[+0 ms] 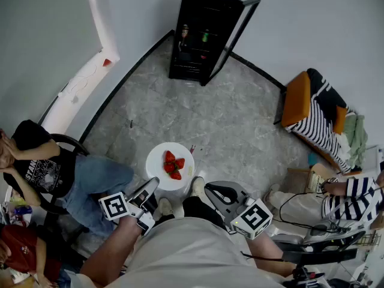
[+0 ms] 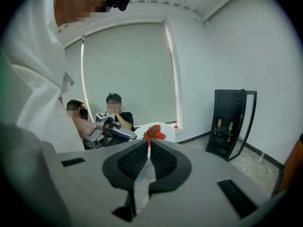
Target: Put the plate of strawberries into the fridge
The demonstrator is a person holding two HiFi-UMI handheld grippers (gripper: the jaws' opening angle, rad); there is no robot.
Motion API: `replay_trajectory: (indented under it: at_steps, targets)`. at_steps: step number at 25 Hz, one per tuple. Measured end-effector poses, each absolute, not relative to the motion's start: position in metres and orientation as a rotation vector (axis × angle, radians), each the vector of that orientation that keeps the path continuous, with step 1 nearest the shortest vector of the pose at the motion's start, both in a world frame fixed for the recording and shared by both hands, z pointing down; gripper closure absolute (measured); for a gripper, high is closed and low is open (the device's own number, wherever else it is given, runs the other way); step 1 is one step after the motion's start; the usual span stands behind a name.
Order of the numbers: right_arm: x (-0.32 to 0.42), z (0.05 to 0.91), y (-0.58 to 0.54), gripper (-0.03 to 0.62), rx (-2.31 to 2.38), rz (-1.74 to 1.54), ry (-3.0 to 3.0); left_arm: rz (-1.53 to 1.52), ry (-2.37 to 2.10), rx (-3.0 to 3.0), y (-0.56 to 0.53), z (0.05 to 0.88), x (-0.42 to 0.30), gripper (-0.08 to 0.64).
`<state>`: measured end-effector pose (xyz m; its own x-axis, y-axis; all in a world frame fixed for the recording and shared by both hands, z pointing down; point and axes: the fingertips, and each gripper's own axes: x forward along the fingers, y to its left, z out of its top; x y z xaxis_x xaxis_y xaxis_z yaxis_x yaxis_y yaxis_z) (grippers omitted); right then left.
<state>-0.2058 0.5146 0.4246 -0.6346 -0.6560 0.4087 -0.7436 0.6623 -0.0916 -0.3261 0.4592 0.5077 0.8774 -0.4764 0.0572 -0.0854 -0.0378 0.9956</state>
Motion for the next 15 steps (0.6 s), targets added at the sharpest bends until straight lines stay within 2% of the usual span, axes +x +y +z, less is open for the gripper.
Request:
replay_trajectory:
  at_steps: [15]
  targets:
    - [-0.17,0.416,0.498,0.561,1.08,0.345,-2.636,-0.344,-0.465,1.625,0.438,0.495,-0.283,0.535]
